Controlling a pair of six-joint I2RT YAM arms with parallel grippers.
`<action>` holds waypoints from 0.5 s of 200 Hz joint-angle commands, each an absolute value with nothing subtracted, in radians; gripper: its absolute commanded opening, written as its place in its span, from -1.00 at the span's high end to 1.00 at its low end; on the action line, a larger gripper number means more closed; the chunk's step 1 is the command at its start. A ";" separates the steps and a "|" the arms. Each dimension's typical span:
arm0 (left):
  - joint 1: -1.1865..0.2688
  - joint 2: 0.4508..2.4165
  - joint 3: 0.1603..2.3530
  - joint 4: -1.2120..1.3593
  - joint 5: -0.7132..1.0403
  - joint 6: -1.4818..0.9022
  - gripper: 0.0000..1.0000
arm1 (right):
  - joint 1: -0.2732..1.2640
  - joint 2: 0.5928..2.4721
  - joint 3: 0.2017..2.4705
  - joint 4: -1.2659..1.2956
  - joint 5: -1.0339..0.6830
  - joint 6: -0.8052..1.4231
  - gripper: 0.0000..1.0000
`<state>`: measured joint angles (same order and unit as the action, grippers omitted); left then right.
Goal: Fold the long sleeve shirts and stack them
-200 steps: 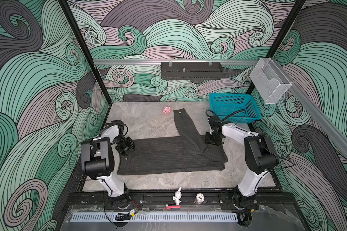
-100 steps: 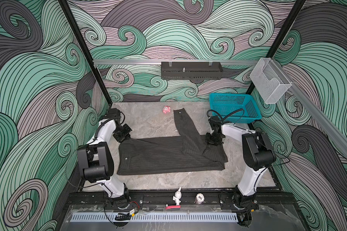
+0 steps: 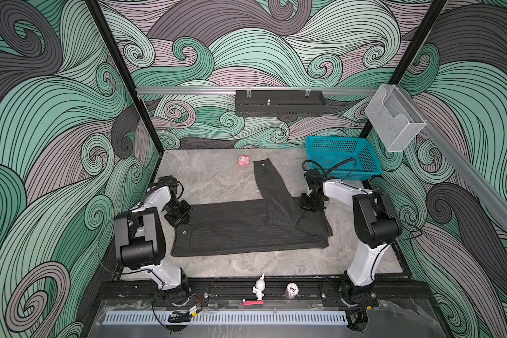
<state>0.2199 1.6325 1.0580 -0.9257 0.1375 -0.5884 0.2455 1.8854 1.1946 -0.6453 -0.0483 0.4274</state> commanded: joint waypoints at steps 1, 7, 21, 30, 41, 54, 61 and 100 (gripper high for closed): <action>0.256 1.609 1.077 -0.958 0.104 -0.579 0.50 | 0.239 1.912 1.189 -0.667 0.000 0.434 0.83; 0.260 1.599 1.087 -0.964 0.109 -0.577 0.34 | 0.239 1.903 1.190 -0.673 -0.006 0.430 0.82; 0.262 1.569 1.116 -0.974 0.139 -0.570 0.08 | 0.244 1.856 1.184 -0.665 -0.024 0.413 0.56; 0.260 1.552 1.139 -0.973 0.181 -0.563 0.01 | 0.254 1.817 1.188 -0.661 -0.020 0.400 0.32; 0.251 1.531 1.163 -0.958 0.240 -0.555 -0.07 | 0.268 1.772 1.193 -0.639 -0.023 0.379 0.18; 0.231 1.509 1.183 -0.936 0.298 -0.545 -0.13 | 0.284 1.729 1.216 -0.614 -0.026 0.353 0.06; 0.216 1.500 1.194 -0.929 0.316 -0.545 -0.13 | 0.295 1.719 1.232 -0.592 -0.030 0.336 0.02; 0.149 1.483 1.212 -0.897 0.357 -0.543 -0.13 | 0.360 1.915 1.503 -0.636 -0.047 0.230 -0.13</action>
<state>0.1780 1.4940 1.1980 -0.9070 0.2928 -0.5571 0.3218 1.7863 1.3472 -0.6250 -0.0414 0.3164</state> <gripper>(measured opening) 0.566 0.541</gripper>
